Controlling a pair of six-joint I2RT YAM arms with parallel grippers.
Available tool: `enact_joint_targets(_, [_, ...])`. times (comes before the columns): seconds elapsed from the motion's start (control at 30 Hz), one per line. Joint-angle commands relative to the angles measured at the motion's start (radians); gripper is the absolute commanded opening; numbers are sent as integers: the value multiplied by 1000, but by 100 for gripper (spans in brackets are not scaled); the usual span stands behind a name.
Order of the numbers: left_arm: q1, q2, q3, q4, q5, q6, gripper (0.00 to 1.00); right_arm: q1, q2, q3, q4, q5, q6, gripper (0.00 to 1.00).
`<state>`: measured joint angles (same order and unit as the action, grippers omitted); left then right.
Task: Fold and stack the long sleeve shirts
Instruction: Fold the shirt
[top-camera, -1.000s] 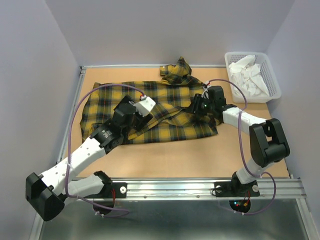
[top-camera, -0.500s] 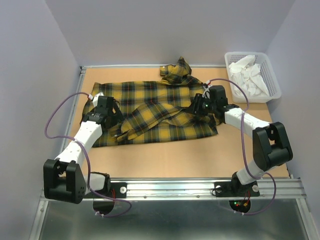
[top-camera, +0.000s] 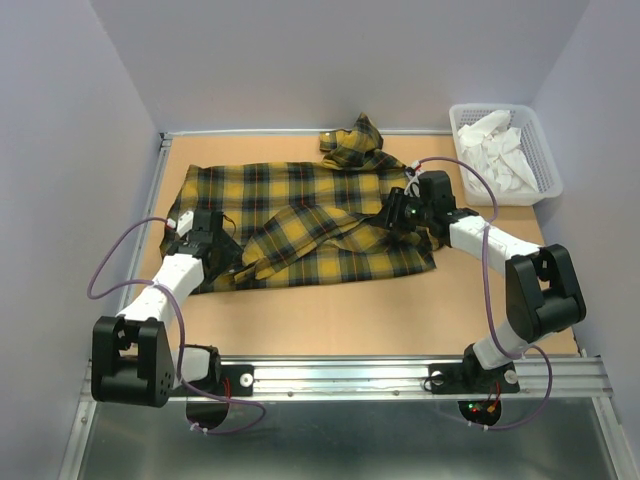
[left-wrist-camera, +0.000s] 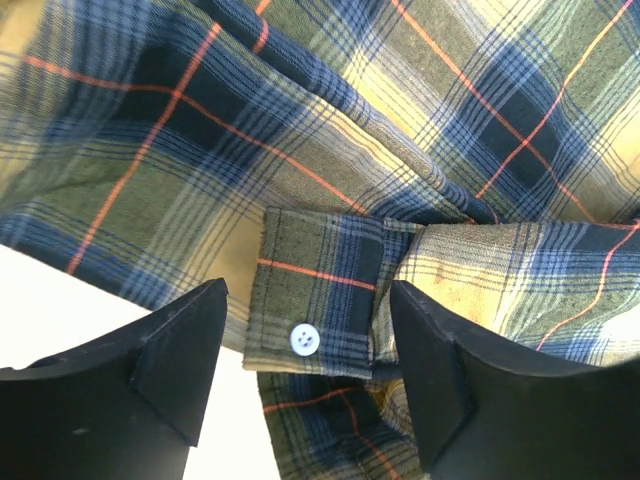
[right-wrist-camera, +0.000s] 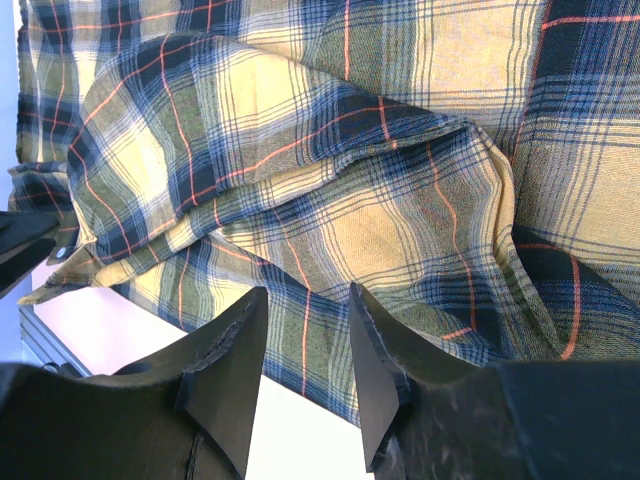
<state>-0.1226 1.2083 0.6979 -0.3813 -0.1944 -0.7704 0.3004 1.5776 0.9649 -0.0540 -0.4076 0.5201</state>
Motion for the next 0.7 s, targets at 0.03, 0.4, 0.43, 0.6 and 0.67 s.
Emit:
enact_joint_targets(0.03, [1,14,-26,68,29,-49,70,-6,-28,-25,9,-13,-19,44])
enact_joint_targets(0.4, [1,33,-70,120,33,-66,54,-6,-30,-28,9,0,-20,44])
enact_joint_targets(0.43, [3,30,-72,125,32,-66,49,-7,-30,-32,8,3,-20,44])
enact_joint_targets(0.6, [3,20,-63,124,10,-55,15,-6,-31,-48,8,29,-23,44])
enact_joint_targets(0.67, [3,13,-55,117,-10,-46,5,-6,-31,-54,9,55,-23,43])
